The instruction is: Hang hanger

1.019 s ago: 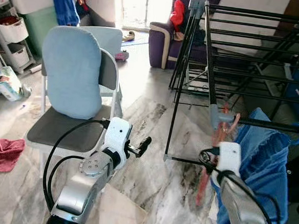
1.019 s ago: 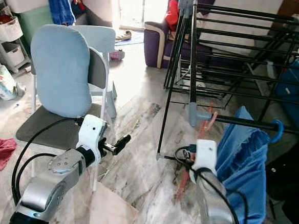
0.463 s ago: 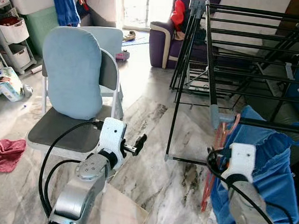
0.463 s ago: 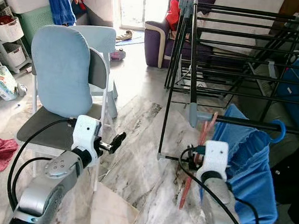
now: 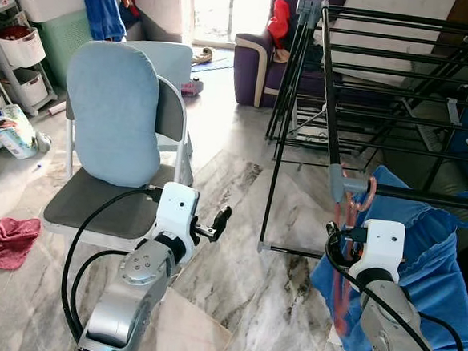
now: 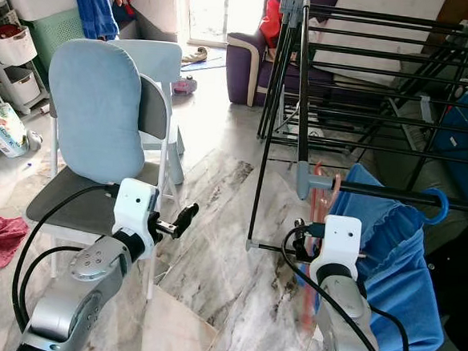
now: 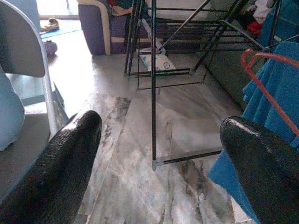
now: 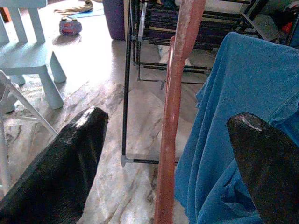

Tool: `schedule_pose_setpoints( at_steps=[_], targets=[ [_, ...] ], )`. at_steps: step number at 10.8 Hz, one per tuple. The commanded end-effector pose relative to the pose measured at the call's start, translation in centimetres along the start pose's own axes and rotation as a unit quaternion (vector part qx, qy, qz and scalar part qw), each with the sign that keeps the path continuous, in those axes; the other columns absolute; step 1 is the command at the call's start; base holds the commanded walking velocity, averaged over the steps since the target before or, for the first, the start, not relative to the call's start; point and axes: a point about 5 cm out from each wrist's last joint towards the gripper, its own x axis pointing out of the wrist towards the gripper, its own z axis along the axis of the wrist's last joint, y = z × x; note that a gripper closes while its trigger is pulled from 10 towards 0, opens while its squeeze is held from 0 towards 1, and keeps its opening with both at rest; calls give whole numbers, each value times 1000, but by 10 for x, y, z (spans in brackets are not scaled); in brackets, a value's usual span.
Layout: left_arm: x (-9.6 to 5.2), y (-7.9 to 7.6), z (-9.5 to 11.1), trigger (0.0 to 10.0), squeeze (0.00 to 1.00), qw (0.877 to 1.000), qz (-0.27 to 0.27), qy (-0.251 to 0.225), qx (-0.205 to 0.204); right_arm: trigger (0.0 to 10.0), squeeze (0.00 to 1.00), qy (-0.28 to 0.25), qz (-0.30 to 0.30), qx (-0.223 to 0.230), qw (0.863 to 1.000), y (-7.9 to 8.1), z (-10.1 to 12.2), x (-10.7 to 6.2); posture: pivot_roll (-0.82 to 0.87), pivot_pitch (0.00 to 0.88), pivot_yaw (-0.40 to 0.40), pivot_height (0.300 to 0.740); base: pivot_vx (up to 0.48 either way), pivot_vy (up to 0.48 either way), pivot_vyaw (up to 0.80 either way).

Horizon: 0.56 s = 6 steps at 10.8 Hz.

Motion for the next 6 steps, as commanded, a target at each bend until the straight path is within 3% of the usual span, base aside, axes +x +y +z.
schedule_pose_setpoints(
  at_steps=[1, 6],
  targets=[
    [1, -2, 2, 10000, 0, 1000, -3, -5, 7, 10000, 1000, -6, 2, 0, 1000, 1, 5, 2, -67, 0, -25, 740, 0, 0, 0],
    [3, -3, 2, 10000, 0, 1000, -6, -5, 15, 10000, 1000, -9, 5, 2, 1000, 5, 7, 5, -65, 0, -27, 740, 0, 0, 0]
  ],
)
